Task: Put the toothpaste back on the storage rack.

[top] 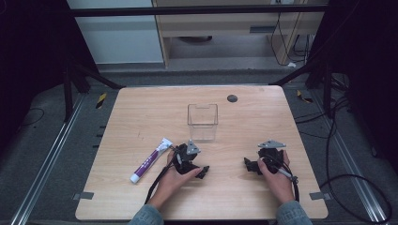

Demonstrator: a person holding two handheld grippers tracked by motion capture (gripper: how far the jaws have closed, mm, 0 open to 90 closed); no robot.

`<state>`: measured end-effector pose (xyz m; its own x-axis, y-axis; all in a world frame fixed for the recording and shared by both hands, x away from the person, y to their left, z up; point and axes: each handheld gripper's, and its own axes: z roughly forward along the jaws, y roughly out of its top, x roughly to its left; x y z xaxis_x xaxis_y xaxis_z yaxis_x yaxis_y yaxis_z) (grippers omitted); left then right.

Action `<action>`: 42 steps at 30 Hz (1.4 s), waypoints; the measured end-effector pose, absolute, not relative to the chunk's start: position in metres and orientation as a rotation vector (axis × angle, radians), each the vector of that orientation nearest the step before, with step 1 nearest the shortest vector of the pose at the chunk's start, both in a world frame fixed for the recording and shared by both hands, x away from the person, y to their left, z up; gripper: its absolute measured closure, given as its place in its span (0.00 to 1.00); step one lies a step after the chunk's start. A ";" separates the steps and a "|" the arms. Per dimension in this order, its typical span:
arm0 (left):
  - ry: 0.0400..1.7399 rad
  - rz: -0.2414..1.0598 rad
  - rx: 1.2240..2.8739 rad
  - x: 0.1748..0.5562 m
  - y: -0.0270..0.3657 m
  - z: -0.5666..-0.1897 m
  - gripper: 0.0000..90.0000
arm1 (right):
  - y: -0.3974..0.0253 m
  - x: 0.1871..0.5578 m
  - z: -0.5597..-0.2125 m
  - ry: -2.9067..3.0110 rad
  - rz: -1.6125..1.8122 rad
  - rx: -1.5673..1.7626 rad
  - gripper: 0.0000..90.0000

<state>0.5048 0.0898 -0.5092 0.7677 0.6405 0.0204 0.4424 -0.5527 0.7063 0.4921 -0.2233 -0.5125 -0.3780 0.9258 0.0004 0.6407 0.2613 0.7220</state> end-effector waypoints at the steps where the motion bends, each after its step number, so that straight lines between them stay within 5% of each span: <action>1: 0.804 0.359 2.247 0.505 0.090 -0.509 0.00 | -0.223 0.492 -0.512 2.113 0.902 1.420 0.01; 14: 0.753 0.346 2.286 0.502 0.099 -0.484 0.05 | -0.223 0.492 -0.513 2.114 0.902 1.416 0.01; 24: 0.867 0.545 2.398 0.511 0.146 -0.441 0.09 | -0.223 0.492 -0.512 2.113 0.901 1.417 0.01; 42: 1.023 0.417 2.441 0.518 0.219 -0.424 0.10 | -0.223 0.492 -0.513 2.114 0.900 1.415 0.01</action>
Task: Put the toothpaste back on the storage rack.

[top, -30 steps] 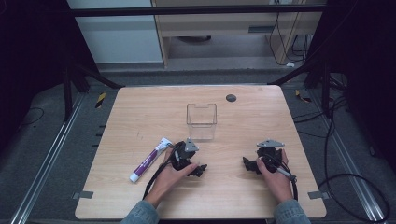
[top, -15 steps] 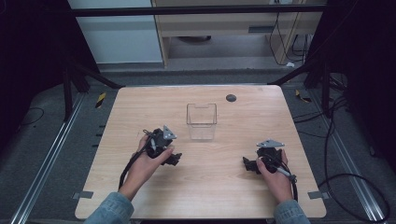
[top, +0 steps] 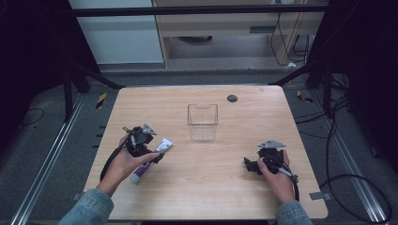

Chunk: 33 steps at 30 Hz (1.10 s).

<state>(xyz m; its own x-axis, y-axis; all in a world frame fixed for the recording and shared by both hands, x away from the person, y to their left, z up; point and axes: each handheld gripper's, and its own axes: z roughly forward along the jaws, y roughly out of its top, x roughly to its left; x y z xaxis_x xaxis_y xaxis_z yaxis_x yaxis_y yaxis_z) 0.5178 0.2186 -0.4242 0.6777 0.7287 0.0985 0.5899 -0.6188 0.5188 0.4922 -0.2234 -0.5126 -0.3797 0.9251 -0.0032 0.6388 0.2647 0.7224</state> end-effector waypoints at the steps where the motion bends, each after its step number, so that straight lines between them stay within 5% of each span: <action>1: 1.025 0.412 2.446 0.517 0.220 -0.424 0.11 | -0.223 0.492 -0.513 2.114 0.900 1.416 0.01; 20: 1.061 0.276 2.538 0.531 0.219 -0.434 0.45 | -0.223 0.492 -0.512 2.114 0.903 1.421 0.01; 33: 1.097 0.242 2.562 0.545 0.212 -0.448 0.53 | -0.223 0.492 -0.512 2.115 0.900 1.417 0.01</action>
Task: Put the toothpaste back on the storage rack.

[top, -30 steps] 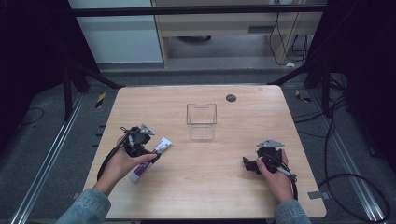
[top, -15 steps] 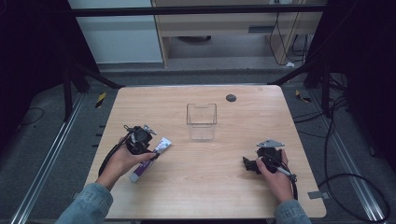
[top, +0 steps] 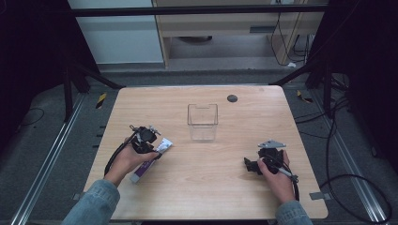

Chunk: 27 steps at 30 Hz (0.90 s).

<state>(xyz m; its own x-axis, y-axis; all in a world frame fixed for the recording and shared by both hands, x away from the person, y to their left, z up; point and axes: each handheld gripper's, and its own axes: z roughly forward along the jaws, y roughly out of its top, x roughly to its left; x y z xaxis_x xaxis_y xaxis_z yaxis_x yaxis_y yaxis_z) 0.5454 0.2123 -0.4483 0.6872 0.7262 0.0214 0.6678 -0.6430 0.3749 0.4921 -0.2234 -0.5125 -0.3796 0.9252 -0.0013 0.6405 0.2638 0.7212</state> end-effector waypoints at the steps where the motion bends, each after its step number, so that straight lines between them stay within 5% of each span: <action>1: 1.099 0.240 2.563 0.547 0.212 -0.449 0.53 | -0.223 0.492 -0.512 2.114 0.903 1.421 0.01; 27: 1.133 0.177 2.593 0.558 0.207 -0.463 0.74 | -0.223 0.492 -0.512 2.114 0.903 1.421 0.01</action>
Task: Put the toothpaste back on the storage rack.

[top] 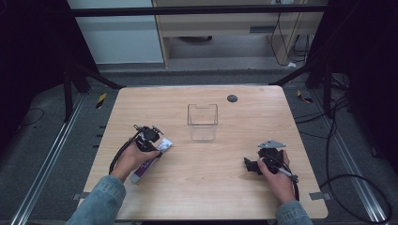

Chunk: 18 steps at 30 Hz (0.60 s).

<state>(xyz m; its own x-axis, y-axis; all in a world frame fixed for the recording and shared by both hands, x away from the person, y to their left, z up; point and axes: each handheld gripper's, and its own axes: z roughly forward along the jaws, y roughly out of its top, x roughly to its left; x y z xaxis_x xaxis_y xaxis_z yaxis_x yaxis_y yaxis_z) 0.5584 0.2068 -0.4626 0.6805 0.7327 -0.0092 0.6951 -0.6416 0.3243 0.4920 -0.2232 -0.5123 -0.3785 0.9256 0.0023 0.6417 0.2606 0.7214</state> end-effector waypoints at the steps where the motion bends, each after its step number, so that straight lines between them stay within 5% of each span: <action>1: 1.133 0.177 2.593 0.558 0.207 -0.463 0.75 | -0.223 0.492 -0.512 2.114 0.903 1.421 0.01; 18: 1.135 0.219 2.576 0.554 0.205 -0.463 0.85 | -0.223 0.492 -0.512 2.114 0.903 1.421 0.01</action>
<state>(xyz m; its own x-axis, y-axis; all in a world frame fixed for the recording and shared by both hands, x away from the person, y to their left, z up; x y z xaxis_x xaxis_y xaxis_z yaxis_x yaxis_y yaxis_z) 0.5542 0.2048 -0.4627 0.6733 0.7393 0.0119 0.6908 -0.6346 0.3466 0.4921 -0.2232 -0.5124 -0.3786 0.9255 0.0026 0.6417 0.2605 0.7213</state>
